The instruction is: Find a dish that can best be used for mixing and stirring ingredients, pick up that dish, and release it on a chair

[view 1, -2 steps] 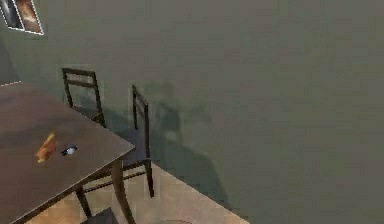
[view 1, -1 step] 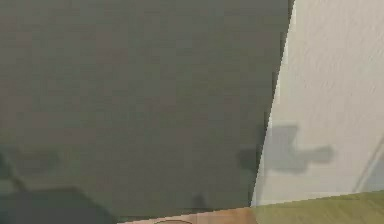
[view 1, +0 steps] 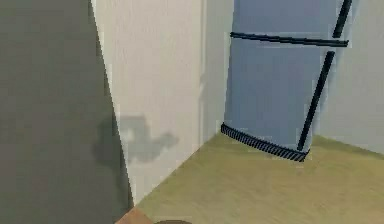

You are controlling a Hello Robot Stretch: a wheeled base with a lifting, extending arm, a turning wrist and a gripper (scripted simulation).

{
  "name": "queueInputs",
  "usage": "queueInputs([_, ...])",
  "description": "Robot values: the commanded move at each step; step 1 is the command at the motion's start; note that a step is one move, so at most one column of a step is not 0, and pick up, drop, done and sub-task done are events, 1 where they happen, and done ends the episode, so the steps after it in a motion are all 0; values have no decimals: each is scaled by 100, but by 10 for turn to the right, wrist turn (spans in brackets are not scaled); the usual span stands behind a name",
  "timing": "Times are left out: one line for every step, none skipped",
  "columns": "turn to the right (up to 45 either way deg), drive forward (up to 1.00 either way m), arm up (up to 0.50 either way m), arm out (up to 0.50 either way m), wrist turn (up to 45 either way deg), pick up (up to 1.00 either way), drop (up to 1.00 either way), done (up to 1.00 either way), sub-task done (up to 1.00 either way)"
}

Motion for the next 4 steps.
queueInputs([360,0,0,0,0,0,0,0,0])
queueInputs([0,30,0,0,0,0,0,0,0])
queueInputs([-450,0,0,0,0,0,0,0,0])
queueInputs([-420,0,0,0,0,0,0,0,0])
